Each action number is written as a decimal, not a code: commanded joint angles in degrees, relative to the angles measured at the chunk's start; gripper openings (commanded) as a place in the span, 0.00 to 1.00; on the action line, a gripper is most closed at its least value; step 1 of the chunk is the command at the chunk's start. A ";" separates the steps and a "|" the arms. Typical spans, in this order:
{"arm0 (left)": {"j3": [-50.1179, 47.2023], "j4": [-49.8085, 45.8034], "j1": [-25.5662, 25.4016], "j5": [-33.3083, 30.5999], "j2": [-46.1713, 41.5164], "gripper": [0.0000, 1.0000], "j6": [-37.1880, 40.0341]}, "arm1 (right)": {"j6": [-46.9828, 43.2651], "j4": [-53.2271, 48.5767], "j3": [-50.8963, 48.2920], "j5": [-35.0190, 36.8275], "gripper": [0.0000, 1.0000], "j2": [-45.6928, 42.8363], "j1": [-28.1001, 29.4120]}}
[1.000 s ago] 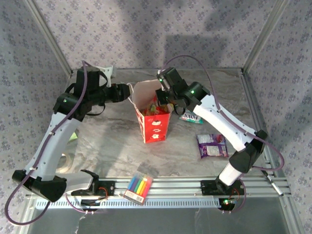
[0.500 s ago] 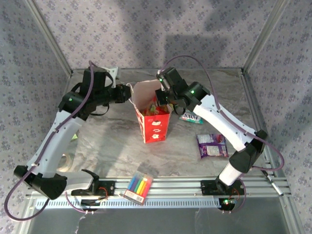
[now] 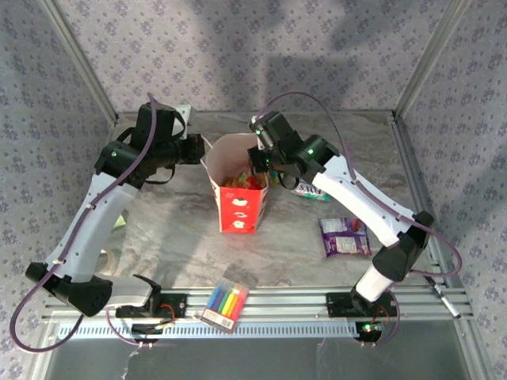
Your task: Place the snacks into the paper bag
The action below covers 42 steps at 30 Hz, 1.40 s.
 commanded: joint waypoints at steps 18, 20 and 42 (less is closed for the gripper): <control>-3.29 -0.22 0.30 -3.95 -2.38 0.00 0.23 | 1.46 1.24 -1.21 1.51 0.37 -2.50 0.71; -3.40 -0.65 0.69 -5.38 -2.42 0.00 0.14 | 1.27 0.92 -1.14 1.61 0.41 -3.01 0.44; -6.54 1.09 5.57 -5.56 -2.73 0.01 1.79 | 3.87 7.09 -21.61 -5.97 0.81 -16.63 -18.75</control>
